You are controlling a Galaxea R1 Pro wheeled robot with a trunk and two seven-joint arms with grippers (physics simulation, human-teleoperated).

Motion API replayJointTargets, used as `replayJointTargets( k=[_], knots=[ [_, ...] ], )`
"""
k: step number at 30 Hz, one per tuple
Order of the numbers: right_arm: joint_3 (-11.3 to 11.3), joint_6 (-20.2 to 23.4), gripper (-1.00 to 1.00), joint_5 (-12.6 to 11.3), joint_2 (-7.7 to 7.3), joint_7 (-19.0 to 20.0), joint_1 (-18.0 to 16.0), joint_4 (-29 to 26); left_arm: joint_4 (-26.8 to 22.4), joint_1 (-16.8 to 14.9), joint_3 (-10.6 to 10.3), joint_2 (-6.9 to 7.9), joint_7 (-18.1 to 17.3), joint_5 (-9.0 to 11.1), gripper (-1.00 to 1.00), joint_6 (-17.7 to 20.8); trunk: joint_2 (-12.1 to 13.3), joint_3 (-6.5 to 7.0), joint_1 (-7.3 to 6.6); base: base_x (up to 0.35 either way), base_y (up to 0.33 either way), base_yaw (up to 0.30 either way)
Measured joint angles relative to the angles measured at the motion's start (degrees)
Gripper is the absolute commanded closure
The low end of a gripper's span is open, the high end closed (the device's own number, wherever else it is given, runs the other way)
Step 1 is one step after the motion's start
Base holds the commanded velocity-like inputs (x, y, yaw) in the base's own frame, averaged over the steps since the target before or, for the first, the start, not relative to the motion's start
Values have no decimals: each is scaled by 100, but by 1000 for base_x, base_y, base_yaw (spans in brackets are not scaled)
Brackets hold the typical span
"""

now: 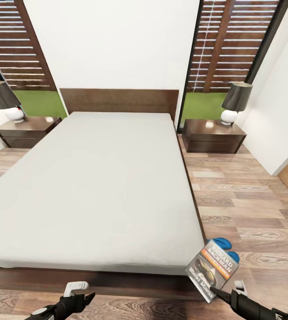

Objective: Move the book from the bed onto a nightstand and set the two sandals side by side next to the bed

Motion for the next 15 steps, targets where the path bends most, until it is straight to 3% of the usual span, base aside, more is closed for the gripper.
replayJointTargets(
  k=[3, 7, 9, 15],
  knots=[
    [23, -10, 100, 130, 5, 10, 0, 24, 5, 0, -1, -46, 0, -1, -100, 0, 120, 54, -66, 0, 0, 0],
    [5, -11, 100, 736, 12, 20, 0, 33, 8, 0, -3, -81, 2, -1, -100, 2, 281, 126, -154, 0, 0, 0],
    [-35, -9, 100, 901, 10, 23, -1, 32, 8, 0, -3, -100, -8, -2, -100, 5, 361, 162, -198, 0, 0, 0],
    [-43, -13, 100, 1034, 2, -6, -1, 33, 9, 0, -4, -170, -65, -1, -100, 9, 602, 269, -330, 0, 0, 0]
  ],
)
